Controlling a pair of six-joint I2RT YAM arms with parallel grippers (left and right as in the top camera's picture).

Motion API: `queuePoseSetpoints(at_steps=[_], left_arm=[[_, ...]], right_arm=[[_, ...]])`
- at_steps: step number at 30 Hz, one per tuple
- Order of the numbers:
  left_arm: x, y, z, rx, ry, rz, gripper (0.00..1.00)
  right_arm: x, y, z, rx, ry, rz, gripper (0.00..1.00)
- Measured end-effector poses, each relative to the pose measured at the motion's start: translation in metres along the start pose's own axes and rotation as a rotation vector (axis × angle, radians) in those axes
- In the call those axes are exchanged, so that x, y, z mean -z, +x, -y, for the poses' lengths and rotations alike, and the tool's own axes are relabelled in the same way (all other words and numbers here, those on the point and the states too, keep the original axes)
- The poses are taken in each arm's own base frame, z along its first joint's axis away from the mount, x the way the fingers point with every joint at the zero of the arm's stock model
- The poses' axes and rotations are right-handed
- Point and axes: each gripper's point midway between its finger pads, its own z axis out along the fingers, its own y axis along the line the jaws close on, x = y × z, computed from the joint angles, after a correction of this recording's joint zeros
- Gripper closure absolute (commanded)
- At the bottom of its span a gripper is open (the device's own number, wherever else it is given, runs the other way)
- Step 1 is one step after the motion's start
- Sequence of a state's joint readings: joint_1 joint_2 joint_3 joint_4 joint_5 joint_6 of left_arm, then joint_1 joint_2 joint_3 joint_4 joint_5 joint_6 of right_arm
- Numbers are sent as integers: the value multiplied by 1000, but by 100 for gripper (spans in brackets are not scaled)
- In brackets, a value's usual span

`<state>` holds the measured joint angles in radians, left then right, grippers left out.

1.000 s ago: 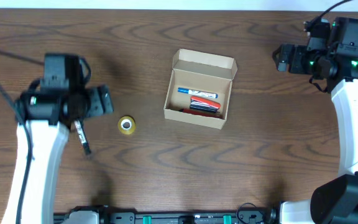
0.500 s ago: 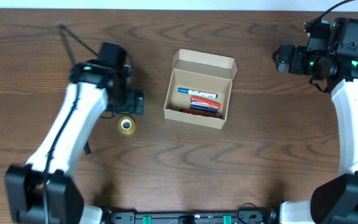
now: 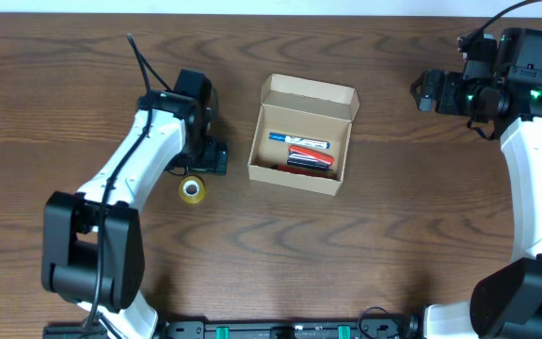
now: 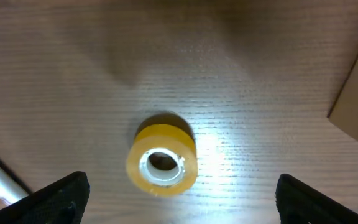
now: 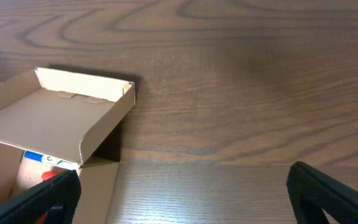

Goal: Pack container
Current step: 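Reach left gripper to the yellow tape roll and grasp it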

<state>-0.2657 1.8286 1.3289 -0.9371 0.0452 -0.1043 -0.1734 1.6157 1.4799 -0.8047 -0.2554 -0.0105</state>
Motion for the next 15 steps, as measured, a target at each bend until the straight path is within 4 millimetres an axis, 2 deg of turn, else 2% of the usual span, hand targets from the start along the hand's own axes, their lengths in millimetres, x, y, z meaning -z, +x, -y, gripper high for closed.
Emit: queuePoseSetpoints(at_steps=[5,10,15], left_arm=[[-13,16,15,-51,-5,-40,5],[-21,28,37,-108,-5,-46,4],[-30,38,47,-128,-7,-56,5]], right_arm=[[0,0,0,0,0,0,1],[0,1,0,-2,0,-5,1],[0,6,0,-6,0,-23,1]])
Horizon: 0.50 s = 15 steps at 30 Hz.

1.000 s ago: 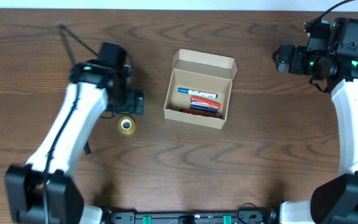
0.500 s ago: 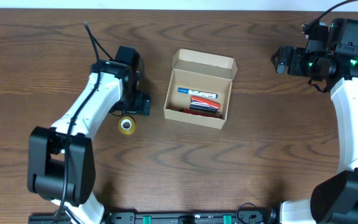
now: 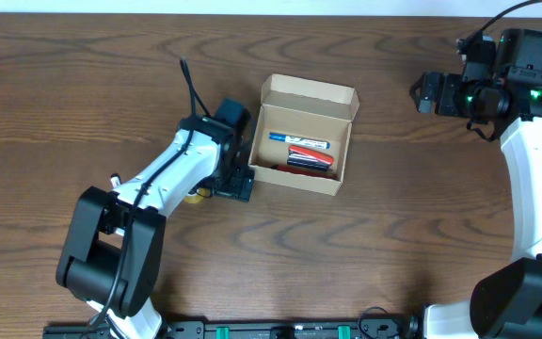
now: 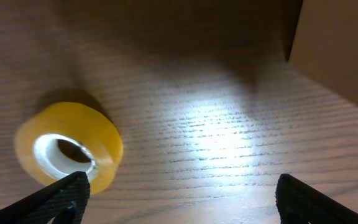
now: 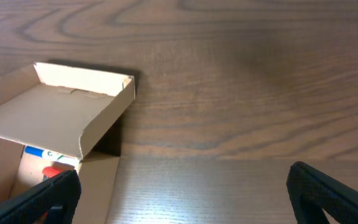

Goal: Pack container
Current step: 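Reach left gripper to the yellow tape roll and grasp it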

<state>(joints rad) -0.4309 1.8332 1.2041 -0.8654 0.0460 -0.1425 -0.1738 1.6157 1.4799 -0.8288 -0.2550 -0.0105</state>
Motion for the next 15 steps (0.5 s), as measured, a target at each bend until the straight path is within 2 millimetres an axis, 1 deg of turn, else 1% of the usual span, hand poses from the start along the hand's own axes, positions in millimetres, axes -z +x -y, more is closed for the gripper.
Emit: queuePoseSetpoints(at_steps=[5,15], left_arm=[[-5,5,-3,18,-6,-15,4],[-5,2,-7,22,-32,1,5]], right_arm=[[0,3,0,-3,0,-14,1],[0,6,0,-4,0,-23,1]])
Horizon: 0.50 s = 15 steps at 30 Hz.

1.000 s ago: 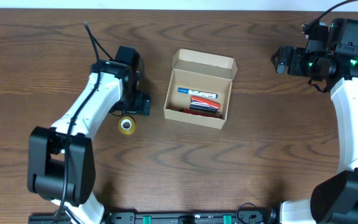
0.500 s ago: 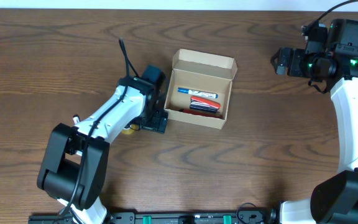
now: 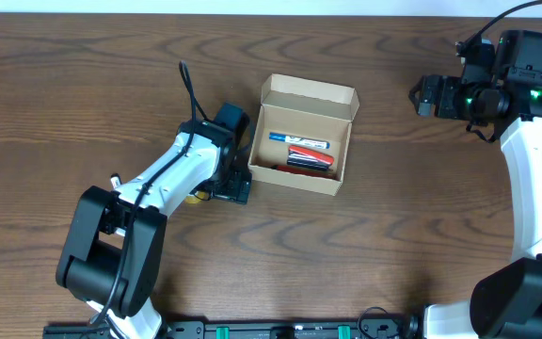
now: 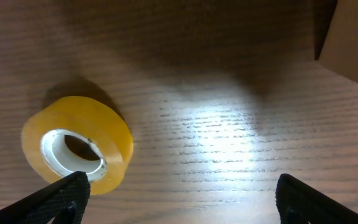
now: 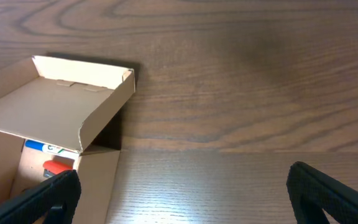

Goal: Pack container
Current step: 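Reach left gripper to the yellow tape roll and grasp it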

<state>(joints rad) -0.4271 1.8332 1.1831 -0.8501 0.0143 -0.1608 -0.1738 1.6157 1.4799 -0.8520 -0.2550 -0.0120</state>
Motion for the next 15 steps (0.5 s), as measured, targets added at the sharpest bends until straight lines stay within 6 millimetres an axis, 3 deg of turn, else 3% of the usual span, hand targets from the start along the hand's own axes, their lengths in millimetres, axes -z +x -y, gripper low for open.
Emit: queuePoseSetpoints(at_steps=[15], left_arm=[[-11,2,-13,36,-6,1,5]], right_arm=[[0,0,0,3,0,-1,1]])
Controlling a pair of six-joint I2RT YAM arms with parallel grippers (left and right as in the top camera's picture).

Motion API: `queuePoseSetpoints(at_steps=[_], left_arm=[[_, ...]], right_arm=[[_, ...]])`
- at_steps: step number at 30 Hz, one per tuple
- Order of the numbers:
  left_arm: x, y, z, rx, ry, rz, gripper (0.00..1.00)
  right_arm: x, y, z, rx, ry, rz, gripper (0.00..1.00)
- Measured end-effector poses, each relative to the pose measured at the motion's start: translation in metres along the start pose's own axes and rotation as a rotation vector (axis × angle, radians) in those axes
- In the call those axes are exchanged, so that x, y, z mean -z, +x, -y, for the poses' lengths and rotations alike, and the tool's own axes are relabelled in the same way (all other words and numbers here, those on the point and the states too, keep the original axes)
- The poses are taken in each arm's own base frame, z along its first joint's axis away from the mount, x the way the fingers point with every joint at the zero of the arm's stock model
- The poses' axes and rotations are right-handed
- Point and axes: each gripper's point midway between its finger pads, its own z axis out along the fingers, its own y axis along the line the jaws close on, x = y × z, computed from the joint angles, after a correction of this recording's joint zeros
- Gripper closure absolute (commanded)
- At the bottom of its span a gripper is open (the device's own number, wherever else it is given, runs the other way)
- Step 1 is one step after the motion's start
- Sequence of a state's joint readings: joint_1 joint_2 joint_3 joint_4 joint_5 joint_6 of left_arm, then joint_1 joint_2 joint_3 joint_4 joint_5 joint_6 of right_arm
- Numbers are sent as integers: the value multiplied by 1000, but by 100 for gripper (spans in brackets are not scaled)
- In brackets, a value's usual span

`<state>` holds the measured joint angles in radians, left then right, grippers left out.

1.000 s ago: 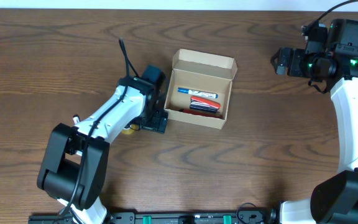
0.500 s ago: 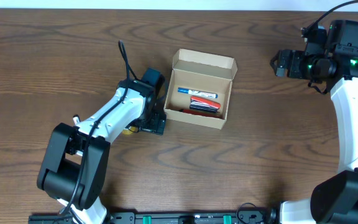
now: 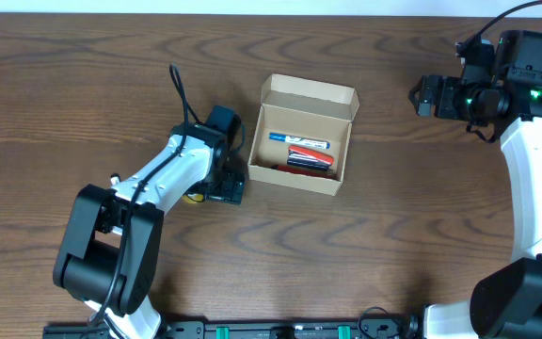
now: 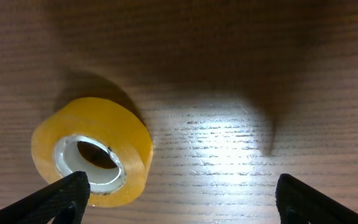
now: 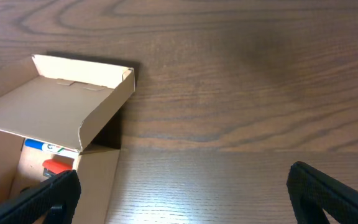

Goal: Pack container
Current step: 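Reach left gripper to the yellow tape roll and grasp it, then carry the tape roll with left gripper and lower into box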

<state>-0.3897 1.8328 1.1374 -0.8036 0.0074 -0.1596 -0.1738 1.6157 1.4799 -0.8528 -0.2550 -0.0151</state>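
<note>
An open cardboard box (image 3: 301, 134) sits mid-table holding a blue-and-white item and a red item (image 3: 309, 157); its lid flap (image 5: 82, 106) shows in the right wrist view. A yellow tape roll (image 4: 92, 151) lies flat on the wood left of the box, mostly hidden under my left arm overhead (image 3: 194, 197). My left gripper (image 4: 179, 199) is open low over the table, the roll by its left finger (image 4: 64, 198). My right gripper (image 5: 185, 199) is open, high at the far right, nothing between its fingers.
Brown wooden table (image 3: 365, 245) all around. The left arm (image 3: 172, 169) stretches from the near-left base toward the box's left wall. The right arm (image 3: 534, 169) runs along the right edge.
My left gripper has shifted slightly left, away from the box; the box edge has left its view and the tape roll sits more toward the middle. The right arm has not moved.
At first my left gripper was open above the tape roll, farther left of the box. Then it stood close to the box's left wall with the roll at its left finger. It has since edged back toward the roll. The right gripper stayed open and still.
</note>
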Motion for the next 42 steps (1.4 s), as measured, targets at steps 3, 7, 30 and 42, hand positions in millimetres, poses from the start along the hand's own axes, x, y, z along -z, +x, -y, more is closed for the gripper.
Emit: queuePoseSetpoints(at_steps=[3,7,30,42], left_arm=[[0,-3,1,0,3,10,5],[-1,-9,3,2,12,41,5],[-15,11,1,2,19,-3,94],[33,-15,-1,-49,3,83,94]], right_arm=[[0,0,0,0,0,0,1],[0,0,0,0,0,0,1],[0,1,0,-1,0,-4,2],[0,1,0,7,0,-4,2]])
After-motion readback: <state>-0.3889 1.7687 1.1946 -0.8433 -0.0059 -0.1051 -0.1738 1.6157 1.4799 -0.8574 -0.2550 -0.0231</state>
